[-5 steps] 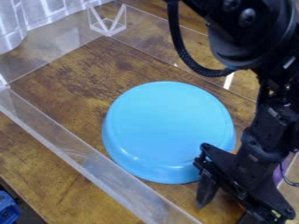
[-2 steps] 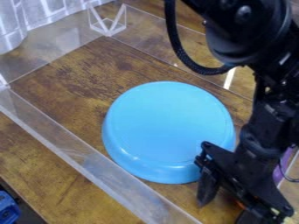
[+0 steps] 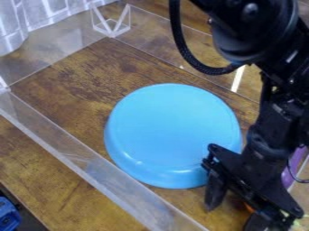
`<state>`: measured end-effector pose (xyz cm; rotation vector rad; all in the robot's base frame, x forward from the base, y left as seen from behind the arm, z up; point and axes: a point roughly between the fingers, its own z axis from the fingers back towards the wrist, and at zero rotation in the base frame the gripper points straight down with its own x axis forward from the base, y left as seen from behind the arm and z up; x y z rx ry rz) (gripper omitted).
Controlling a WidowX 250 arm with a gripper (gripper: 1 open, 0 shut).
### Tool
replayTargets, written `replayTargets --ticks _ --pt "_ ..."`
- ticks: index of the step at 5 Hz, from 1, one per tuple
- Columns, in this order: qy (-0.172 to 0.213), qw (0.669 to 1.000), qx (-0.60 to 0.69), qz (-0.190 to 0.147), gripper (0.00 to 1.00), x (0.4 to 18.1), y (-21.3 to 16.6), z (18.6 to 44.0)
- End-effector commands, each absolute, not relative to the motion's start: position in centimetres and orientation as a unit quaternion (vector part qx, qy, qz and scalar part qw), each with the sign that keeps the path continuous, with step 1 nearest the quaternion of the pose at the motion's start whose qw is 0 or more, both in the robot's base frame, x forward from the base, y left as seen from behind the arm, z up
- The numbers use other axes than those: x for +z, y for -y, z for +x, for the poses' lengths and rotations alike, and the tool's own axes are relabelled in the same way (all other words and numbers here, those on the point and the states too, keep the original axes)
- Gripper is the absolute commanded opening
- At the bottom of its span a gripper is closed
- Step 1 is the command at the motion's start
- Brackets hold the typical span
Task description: Move the carrot to the left side
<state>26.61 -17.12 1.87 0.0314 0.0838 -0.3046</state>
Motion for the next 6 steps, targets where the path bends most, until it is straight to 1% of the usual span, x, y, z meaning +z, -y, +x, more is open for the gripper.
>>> replayTargets --ticks 1,3,4,6 --pt "-0.019 0.989 -0.146 0.005 0.0 3.2 16.7 28.0" --pt "-0.021 0.978 -0.208 0.003 0.0 3.2 16.2 27.4" --pt "-0.021 0.974 -0.227 0.005 0.0 3.3 15.5 28.0" --pt "-0.02 0.979 -0.205 0.006 0.0 3.4 14.8 28.3"
